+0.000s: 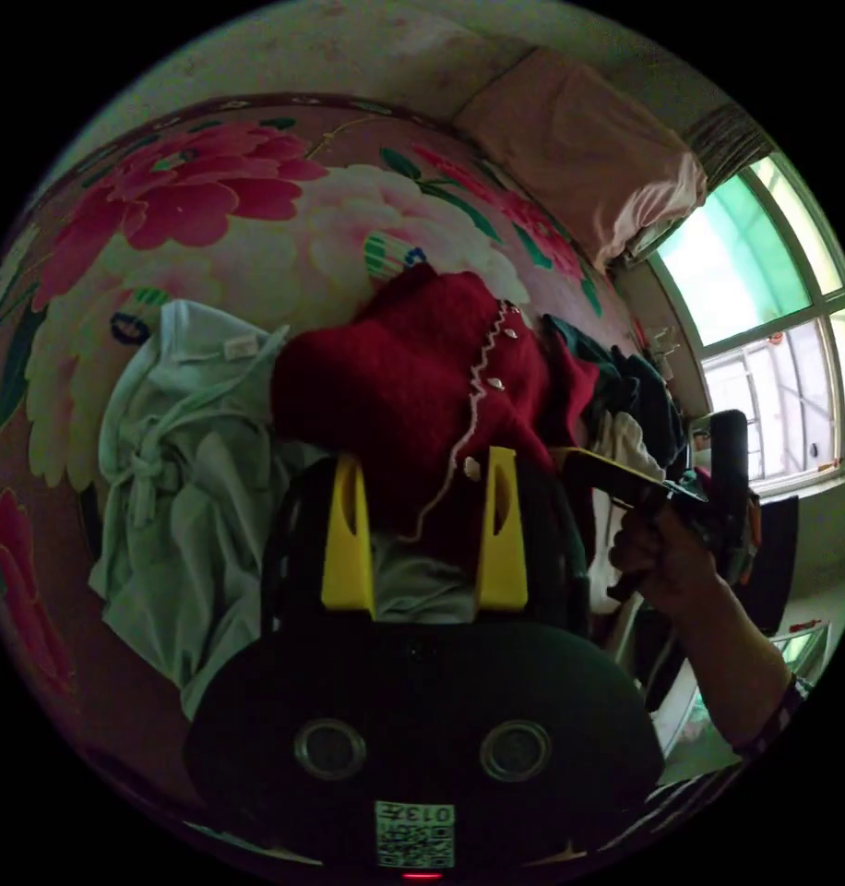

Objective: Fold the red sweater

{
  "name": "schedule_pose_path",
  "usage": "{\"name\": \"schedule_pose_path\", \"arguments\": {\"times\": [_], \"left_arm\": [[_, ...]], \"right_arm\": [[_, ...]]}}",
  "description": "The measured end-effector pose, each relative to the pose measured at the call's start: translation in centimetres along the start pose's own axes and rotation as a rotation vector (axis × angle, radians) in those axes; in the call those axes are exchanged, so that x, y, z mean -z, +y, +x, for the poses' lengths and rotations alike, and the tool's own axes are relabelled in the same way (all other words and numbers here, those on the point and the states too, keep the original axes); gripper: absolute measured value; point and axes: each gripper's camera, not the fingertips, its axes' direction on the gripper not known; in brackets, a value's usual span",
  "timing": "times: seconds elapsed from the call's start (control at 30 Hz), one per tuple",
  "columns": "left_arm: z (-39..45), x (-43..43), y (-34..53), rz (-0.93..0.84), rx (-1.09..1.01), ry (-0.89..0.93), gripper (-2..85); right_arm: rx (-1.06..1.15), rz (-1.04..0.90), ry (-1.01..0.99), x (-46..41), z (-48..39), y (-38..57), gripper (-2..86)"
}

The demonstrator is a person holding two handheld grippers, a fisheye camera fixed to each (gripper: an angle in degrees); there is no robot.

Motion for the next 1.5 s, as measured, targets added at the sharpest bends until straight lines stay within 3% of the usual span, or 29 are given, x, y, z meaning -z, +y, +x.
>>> {"name": "schedule_pose_path", "arguments": {"times": [0.13,0.37,0.5,0.67,0.87,0.97,1.03,1.2,1.33,1.5], "left_arm": [[3.0,5.1,1.1,0.117,-0.107,0.067,10.0],[15.2,19.9,7.3,0.559,-0.422,0.368,9.4],[26.2,29.3,15.0,0.749,-0.697,0.465,9.5],[40.6,35.0,28.0,0.846,-1.0,0.453,9.7],[57.9,34.9,46.0,0.695,-1.232,0.647,9.8],[66.7,31.1,54.9,0.501,-1.293,0.711,9.8],[73.6,26.4,60.6,0.272,-1.252,0.82,9.6],[87.5,17.8,71.2,-0.08,-1.189,0.964,9.3],[99.1,15.0,79.4,-0.143,-1.264,0.933,9.3],[110.1,12.5,86.0,-0.093,-1.324,0.846,9.4]], "right_arm": [[0.146,0.237,-0.031,9.5,-3.8,3.4,2.4],[0.442,0.75,-0.192,39.3,-10.6,16.5,1.7],[0.582,1.047,-0.093,57.2,-13.5,31.5,1.6],[0.628,1.199,0.184,72.1,-16.2,52.2,1.4],[0.49,1.281,0.457,83.7,-17.3,80.2,1.3],[0.369,1.213,0.566,87.8,-16.7,92.1,1.3],[0.285,1.16,0.612,90.0,-15.9,98.1,1.3],[0.038,1.066,0.668,97.4,-12.0,112.2,1.4],[-0.044,1.039,0.715,102.5,-9.1,118.5,1.4],[-0.102,1.007,0.749,109.2,-3.1,122.8,1.5]]}}
